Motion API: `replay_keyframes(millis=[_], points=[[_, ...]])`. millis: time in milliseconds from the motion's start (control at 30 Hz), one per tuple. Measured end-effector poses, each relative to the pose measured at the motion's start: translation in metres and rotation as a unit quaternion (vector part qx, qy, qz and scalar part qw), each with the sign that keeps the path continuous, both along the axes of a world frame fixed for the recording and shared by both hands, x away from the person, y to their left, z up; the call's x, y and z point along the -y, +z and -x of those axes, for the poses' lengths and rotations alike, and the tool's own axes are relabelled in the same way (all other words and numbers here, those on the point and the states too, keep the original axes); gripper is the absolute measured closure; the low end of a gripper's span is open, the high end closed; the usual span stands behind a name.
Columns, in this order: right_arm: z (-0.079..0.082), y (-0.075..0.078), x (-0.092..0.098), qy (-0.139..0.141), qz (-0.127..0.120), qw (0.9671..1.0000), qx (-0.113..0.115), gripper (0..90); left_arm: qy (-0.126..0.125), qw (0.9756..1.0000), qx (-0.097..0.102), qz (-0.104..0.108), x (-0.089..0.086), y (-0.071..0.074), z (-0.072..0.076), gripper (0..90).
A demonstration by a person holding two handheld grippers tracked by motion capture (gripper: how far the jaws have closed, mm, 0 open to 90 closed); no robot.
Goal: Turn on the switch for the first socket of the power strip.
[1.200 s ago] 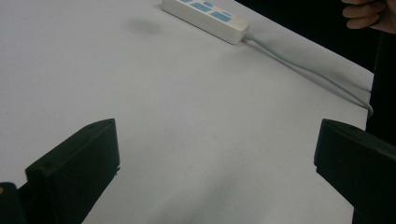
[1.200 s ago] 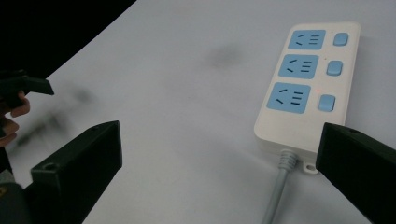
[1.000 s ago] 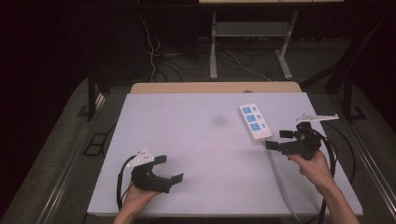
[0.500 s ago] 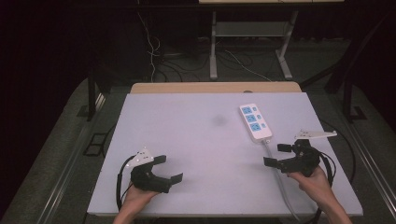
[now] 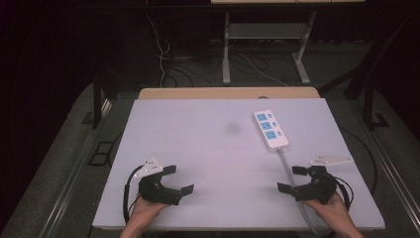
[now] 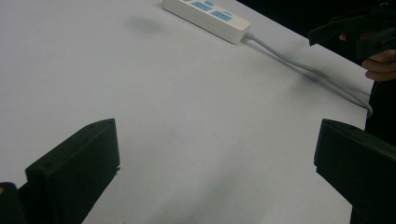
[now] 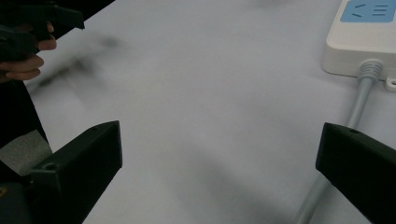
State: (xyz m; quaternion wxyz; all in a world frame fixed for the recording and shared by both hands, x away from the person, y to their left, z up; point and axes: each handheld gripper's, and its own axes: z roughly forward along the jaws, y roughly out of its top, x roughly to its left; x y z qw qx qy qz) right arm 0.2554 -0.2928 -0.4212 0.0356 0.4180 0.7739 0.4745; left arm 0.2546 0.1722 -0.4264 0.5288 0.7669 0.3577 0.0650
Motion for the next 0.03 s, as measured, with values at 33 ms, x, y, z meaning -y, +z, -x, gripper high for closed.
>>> replay_keyframes(millis=[33], points=[[0.0009, -0.0011, 0.0, 0.0, 0.001, 1.0, 0.001, 0.2, 0.001, 1.0, 0.0, 0.0, 0.0002, -0.0001, -0.0001, 0.0]])
